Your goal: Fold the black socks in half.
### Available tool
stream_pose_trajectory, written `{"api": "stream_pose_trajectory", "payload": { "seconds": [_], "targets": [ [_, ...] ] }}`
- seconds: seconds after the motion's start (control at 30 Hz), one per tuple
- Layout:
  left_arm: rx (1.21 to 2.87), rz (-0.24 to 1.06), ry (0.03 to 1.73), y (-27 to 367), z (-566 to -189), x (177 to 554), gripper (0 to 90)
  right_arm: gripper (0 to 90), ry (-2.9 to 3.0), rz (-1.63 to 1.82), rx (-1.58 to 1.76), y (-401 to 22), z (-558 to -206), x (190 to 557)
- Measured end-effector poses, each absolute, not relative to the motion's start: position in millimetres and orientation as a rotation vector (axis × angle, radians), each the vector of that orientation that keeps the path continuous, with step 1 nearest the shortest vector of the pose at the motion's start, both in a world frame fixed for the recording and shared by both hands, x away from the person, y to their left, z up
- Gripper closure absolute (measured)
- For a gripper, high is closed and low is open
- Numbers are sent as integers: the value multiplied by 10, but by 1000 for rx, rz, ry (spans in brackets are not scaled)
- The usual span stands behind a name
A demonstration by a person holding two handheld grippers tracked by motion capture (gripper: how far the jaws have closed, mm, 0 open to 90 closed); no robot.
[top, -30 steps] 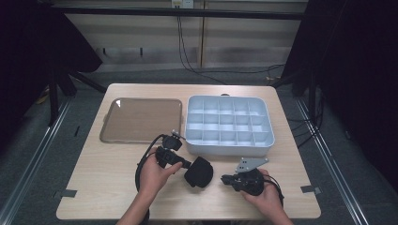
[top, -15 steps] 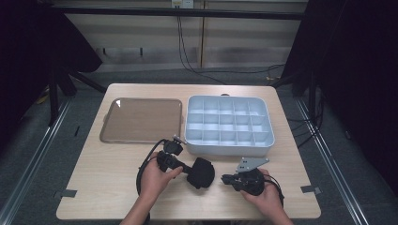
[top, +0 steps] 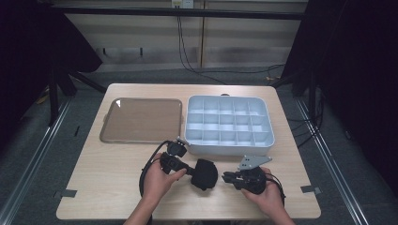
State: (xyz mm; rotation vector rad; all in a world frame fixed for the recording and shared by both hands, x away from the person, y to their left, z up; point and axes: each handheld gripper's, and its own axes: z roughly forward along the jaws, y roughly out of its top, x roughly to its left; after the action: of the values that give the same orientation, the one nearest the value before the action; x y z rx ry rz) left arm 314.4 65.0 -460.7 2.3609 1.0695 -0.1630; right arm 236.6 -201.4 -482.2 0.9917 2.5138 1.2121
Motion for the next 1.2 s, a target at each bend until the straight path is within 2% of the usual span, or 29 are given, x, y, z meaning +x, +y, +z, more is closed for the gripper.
{"api": "stream_pose_trajectory", "payload": {
  "seconds": [0.43,1.2],
  "targets": [
    [2379,-164,1027,523,-4580,3091,615,762,2481,1207,1028,-2033,-4771,2370],
    [2381,-176,966,329,-4533,3025,618,737,2436,1223,1057,-2115,-4665,2382]
  ]
}}
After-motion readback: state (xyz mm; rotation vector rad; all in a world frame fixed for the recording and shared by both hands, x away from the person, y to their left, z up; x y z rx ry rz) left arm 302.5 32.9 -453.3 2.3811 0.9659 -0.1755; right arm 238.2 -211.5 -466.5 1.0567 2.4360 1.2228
